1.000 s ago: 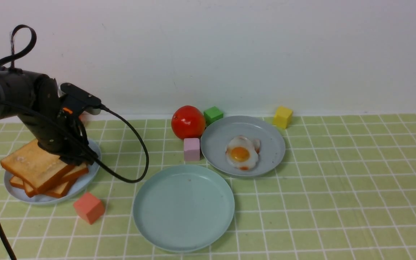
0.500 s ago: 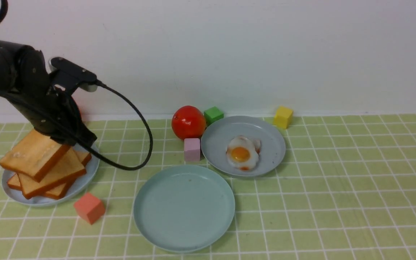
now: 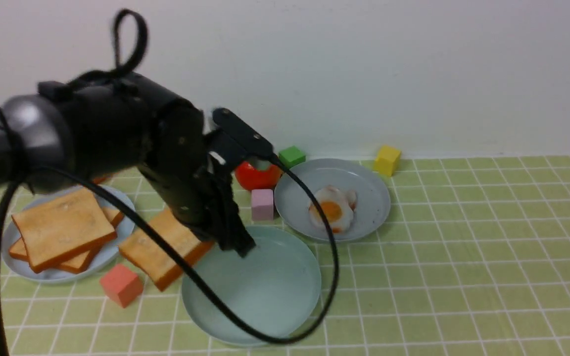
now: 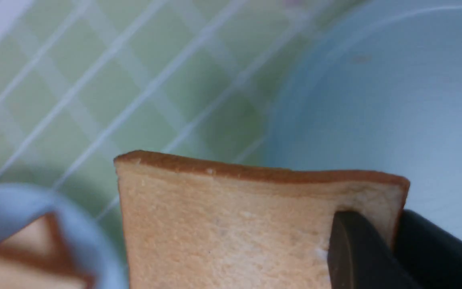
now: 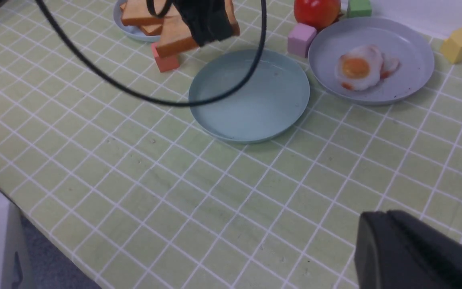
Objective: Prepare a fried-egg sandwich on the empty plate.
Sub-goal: Use the left arm to put a slice of bread into the empty plate in the middle, then use the right arm to grab a fried egg
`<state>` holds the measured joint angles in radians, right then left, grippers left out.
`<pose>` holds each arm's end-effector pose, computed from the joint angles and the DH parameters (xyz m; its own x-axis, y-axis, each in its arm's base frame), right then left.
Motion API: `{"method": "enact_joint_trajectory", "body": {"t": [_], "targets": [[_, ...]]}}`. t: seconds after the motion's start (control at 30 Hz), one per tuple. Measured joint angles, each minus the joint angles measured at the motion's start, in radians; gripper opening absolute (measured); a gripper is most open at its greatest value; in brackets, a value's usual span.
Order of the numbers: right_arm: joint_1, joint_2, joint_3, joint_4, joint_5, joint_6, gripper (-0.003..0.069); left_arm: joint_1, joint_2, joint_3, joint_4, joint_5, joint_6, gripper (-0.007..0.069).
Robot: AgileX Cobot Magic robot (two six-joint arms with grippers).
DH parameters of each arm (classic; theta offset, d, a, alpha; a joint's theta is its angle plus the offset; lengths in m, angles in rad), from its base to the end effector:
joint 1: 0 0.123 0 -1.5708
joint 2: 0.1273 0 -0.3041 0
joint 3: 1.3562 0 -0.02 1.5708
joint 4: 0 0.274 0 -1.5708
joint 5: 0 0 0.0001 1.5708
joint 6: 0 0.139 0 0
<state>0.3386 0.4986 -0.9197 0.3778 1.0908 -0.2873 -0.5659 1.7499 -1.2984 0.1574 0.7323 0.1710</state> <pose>0.0744 0.0745 0.3831 -0.4307 -0.2577 -0.8649 -0.6258 0.7758 0.0804 0.3612 -0.2122 0.2114 -0.5775 0.7020 -0.4167 0.6849 0.6944 0.2206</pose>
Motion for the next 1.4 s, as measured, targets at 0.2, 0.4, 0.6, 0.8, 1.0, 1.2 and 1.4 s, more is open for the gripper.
{"method": "enact_joint_trajectory", "body": {"t": [0.2, 0.4, 0.6, 0.8, 1.0, 1.2, 1.4], "targets": [[0.000, 0.000, 0.000, 0.000, 0.001, 0.000, 0.0041, -0.116, 0.059, 0.002, 0.002, -0.047, -0.038, 0.0092], [0.000, 0.000, 0.000, 0.000, 0.001, 0.000, 0.0049, -0.129, 0.114, 0.002, -0.001, -0.098, -0.043, 0.0092], [0.000, 0.000, 0.000, 0.000, 0.001, 0.000, 0.0054, -0.129, 0.123, 0.003, -0.033, -0.156, -0.043, 0.0150], [0.000, 0.001, 0.000, 0.000, -0.001, 0.000, 0.0060, -0.129, 0.123, 0.003, -0.059, -0.161, -0.043, 0.0255], [0.000, 0.030, 0.000, 0.000, -0.005, 0.020, 0.0074, -0.129, 0.121, 0.003, -0.064, -0.157, -0.044, 0.0304], [0.000, 0.224, 0.000, 0.000, -0.083, 0.102, 0.0148, -0.129, 0.001, -0.047, -0.157, -0.055, -0.048, 0.0309], [0.000, 0.477, -0.003, 0.028, -0.263, 0.106, 0.0234, -0.129, -0.268, -0.094, -0.189, 0.074, -0.125, 0.0162]]}}
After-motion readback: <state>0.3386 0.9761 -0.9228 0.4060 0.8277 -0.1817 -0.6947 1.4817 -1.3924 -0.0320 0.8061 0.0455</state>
